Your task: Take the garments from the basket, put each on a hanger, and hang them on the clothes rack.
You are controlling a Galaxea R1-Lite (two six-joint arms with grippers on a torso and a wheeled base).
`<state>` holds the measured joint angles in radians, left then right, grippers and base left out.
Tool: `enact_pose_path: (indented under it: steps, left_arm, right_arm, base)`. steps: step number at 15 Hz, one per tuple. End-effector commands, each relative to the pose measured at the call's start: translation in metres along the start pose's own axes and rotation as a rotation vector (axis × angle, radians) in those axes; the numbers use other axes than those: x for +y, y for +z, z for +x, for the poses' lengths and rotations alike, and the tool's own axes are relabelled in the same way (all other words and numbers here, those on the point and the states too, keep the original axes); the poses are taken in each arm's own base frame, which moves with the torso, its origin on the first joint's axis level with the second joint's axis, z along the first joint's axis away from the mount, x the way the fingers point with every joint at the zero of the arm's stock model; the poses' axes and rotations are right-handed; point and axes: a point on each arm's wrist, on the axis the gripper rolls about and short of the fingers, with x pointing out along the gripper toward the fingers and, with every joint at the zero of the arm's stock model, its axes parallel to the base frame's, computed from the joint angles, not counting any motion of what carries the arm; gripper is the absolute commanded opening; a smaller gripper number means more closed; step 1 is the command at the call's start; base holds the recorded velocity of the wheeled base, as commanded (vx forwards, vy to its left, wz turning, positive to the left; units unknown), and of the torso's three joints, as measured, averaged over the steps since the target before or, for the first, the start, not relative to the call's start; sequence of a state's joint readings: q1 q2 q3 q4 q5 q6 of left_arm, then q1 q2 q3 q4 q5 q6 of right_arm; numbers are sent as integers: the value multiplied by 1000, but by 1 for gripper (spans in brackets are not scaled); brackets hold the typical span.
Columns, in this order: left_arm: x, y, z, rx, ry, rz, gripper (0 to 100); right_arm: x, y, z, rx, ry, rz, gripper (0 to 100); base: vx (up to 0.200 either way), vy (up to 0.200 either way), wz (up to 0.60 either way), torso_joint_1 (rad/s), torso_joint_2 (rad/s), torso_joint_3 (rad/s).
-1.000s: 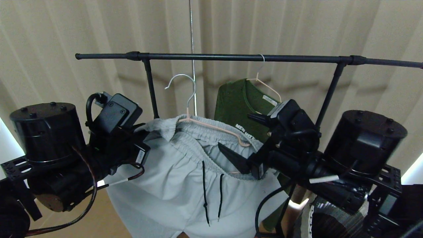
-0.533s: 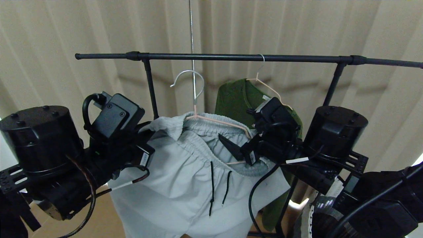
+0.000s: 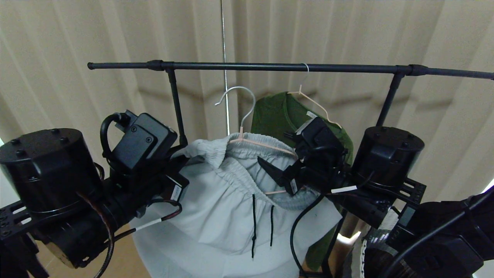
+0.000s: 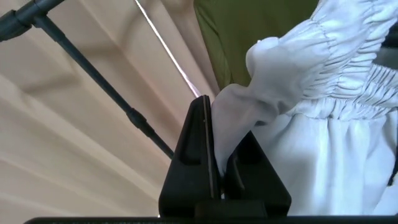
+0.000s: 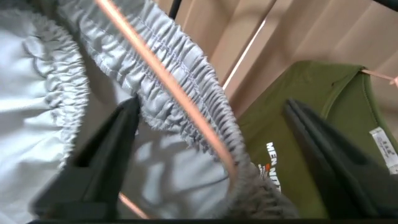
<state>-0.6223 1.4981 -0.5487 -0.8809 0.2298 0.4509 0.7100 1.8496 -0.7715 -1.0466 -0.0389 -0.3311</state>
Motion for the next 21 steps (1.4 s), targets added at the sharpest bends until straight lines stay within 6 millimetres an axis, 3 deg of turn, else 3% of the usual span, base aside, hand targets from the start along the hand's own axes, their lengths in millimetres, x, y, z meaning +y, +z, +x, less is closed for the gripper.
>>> enact_pose_path:
  steps: [1, 12, 13, 17, 21]
  left_arm:
    - [0, 1, 0, -4, 2, -2, 0]
    - [1, -2, 0, 6, 5, -12, 0]
    - [0, -2, -1, 8, 5, -14, 100]
    - [1, -1, -1, 1, 4, -23, 100]
    - [5, 1, -15, -20, 9, -28, 100]
  right_arm:
    - [0, 0, 0, 0, 1, 0, 0]
    - [-1, 2, -1, -5, -6, 2, 0]
    - [-1, 2, -2, -7, -6, 2, 0]
    - [-6, 5, -3, -33, -35, 2, 0]
    - [-23, -1, -4, -6, -105, -5, 0]
  base:
    - [0, 0, 0, 0, 0, 0]
    - [0, 0, 0, 0, 0, 0]
    - [0, 0, 0, 0, 0, 0]
    - [0, 0, 0, 0, 0, 0]
    - [0, 0, 0, 0, 0, 0]
